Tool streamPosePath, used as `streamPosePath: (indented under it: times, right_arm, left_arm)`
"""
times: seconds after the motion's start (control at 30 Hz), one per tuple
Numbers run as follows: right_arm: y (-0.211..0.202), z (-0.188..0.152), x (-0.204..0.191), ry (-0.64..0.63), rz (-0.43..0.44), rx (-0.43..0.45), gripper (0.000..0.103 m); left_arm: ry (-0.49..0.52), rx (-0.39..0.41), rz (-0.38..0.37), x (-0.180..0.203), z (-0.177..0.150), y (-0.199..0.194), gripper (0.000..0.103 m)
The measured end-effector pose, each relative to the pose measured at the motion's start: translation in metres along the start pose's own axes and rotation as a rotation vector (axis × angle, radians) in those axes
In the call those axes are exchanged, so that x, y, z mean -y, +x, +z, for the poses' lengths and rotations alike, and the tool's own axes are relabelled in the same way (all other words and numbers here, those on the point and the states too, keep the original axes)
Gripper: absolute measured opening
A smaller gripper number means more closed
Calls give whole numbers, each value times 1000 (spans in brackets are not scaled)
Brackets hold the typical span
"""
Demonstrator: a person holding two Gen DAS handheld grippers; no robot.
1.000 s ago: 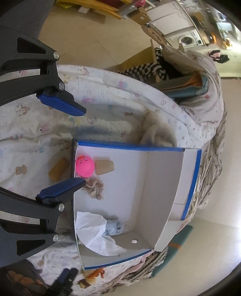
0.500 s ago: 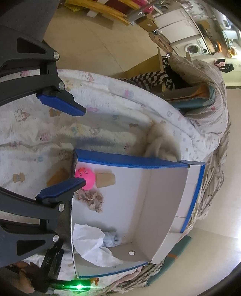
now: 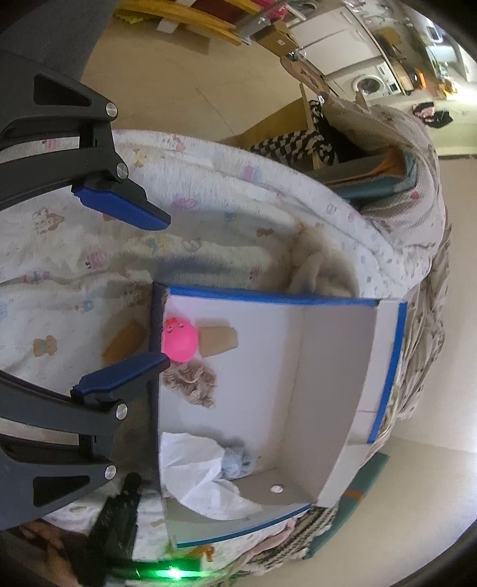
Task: Organize soft objects
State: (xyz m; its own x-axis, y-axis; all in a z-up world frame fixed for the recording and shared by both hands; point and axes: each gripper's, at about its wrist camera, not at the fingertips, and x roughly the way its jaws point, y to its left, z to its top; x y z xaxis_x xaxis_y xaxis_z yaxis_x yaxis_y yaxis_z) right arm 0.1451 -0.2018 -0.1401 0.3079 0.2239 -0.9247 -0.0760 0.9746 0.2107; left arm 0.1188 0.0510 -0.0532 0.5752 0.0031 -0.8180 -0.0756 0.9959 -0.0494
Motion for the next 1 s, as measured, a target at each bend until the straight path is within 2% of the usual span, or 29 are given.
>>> streamPosePath:
  times: [0.2,0.37,0.6,0.7,0.83,0.93,1.0]
  right_arm:
    - [-48,-12,-6,-23,117,57,25]
    - [-90,-13,10,-46,180,186,25]
    - [-87,-2,12,14,211,234,25]
    - [-83,-1,10,3,203,236,25]
    - [-79,-3,12,5,215,235,25]
    - [-78,-3,16,15,222,232,25]
    - [-78,-2,17,19,225,230,25]
  left_arm:
    - [17,-14,-1,7,-3,3,66]
    - [40,-51,-3,15,-8,13,66]
    - [105,-154,12,46,-19,50,66]
    - [89,-219,32,54,-24,76,66]
    - [67,-262,81,58,-24,102,66]
    - [7,-275,52,56,-21,114,65]
    - [12,-286,65,57,-21,121,48]
